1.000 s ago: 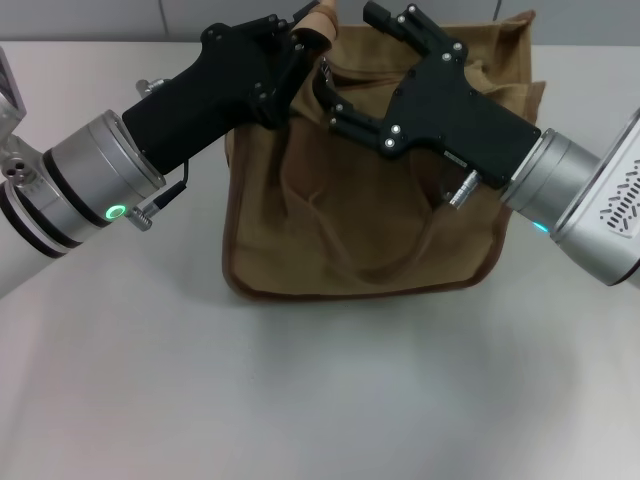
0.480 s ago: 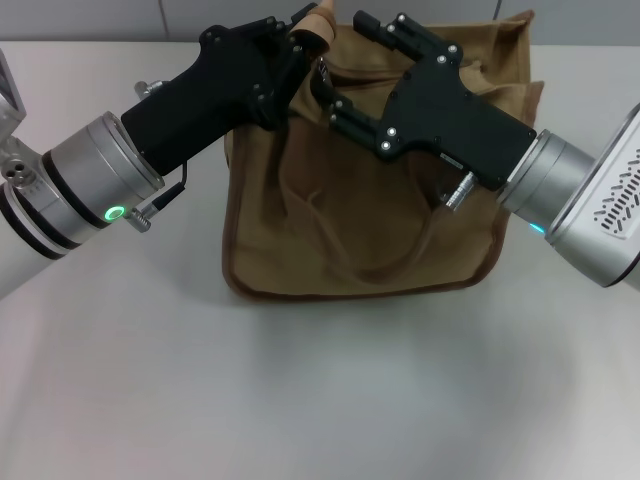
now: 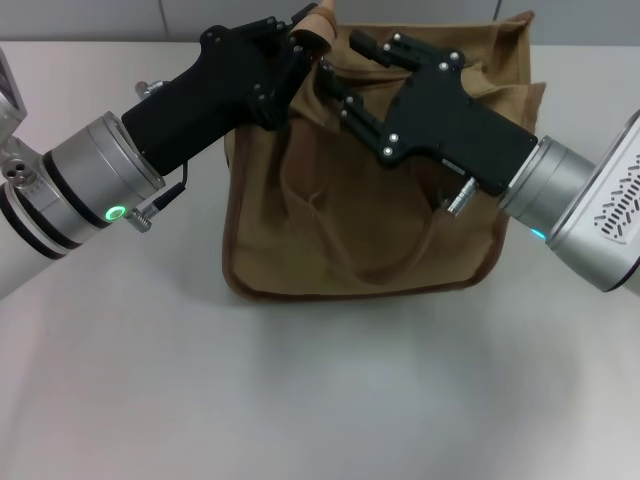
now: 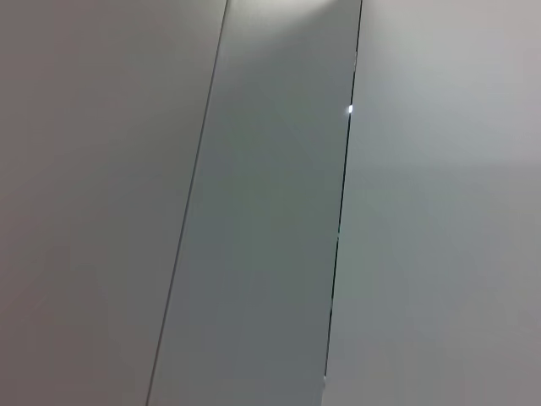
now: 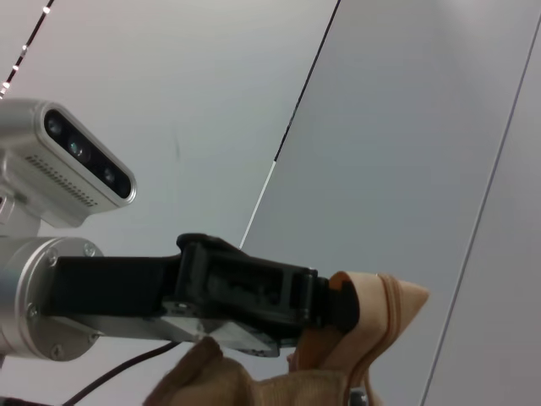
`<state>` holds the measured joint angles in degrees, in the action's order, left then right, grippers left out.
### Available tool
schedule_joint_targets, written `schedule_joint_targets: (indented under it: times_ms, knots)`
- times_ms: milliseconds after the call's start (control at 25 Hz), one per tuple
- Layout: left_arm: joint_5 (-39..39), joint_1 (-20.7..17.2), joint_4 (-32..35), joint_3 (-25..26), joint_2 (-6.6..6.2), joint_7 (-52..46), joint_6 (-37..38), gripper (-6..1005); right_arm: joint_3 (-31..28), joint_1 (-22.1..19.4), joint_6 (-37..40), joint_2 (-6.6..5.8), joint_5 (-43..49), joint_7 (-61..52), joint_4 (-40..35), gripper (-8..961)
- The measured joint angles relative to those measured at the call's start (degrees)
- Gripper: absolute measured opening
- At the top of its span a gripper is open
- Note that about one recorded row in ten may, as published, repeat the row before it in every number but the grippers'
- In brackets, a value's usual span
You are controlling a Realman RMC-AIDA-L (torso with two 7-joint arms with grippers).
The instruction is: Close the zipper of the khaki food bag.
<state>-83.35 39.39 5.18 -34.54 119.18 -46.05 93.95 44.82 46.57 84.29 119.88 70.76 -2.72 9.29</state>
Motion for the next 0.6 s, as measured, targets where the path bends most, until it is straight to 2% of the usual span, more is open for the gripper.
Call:
schedule_joint_targets:
  times_ms: [160,600]
  knots:
    - [0.02,0.00,0.00,-0.01,0.00,0.00,-0.06,24,0.00,0.02,-0.03,0.00,0.00,0.00,0.05,420]
    - [0.04,-0.31,0.00,0.06,0.00,0.00,-0.08,24,0.20,1.09,-1.04,0.00,1.54,0.00,-0.06,423]
